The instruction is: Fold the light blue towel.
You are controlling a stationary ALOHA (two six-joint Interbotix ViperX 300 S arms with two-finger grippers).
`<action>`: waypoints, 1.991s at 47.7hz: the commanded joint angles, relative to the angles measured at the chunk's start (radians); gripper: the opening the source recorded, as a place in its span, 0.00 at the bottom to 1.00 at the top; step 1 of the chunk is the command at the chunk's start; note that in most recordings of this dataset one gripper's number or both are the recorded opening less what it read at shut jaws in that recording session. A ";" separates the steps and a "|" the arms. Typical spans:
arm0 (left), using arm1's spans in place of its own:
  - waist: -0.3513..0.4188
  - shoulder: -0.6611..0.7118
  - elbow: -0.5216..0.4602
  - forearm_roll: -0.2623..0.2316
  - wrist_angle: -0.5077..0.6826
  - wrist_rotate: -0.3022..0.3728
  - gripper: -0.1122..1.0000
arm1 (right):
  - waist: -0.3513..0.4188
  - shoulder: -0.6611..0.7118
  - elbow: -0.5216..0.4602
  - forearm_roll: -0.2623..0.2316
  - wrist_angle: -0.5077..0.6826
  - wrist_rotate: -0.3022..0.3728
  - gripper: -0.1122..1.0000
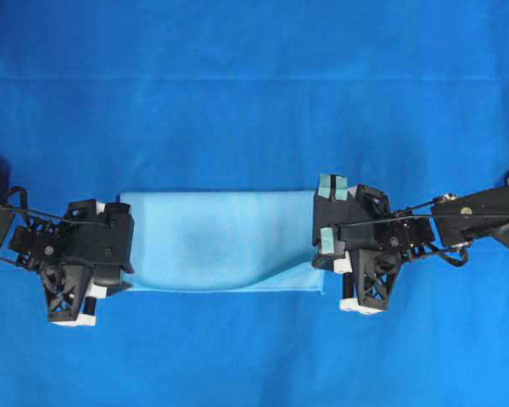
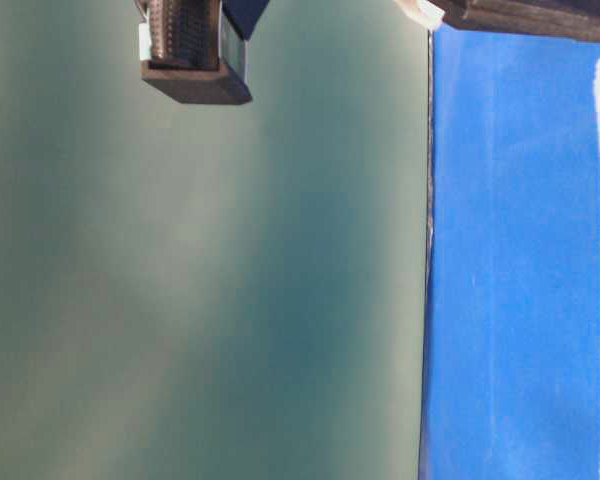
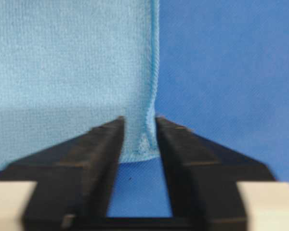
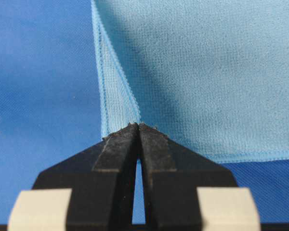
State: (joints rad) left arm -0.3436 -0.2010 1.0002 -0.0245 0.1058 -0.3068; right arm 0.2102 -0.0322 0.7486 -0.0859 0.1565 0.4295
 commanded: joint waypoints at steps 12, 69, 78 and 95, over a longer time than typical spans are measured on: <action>0.021 -0.028 -0.018 0.005 -0.006 0.021 0.70 | 0.005 0.000 -0.046 -0.002 -0.008 -0.005 0.44; 0.394 0.048 0.095 0.003 -0.135 0.336 0.68 | -0.270 0.107 -0.015 -0.095 0.025 -0.014 0.62; 0.402 0.051 0.092 0.003 -0.132 0.337 0.58 | -0.270 0.107 -0.017 -0.095 0.026 -0.014 0.62; 0.402 0.055 0.081 0.003 -0.055 0.337 0.13 | -0.268 0.107 -0.017 -0.095 0.031 -0.028 0.11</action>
State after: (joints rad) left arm 0.0552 -0.1442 1.0953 -0.0245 0.0460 0.0307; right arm -0.0568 0.0874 0.7394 -0.1795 0.1887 0.4034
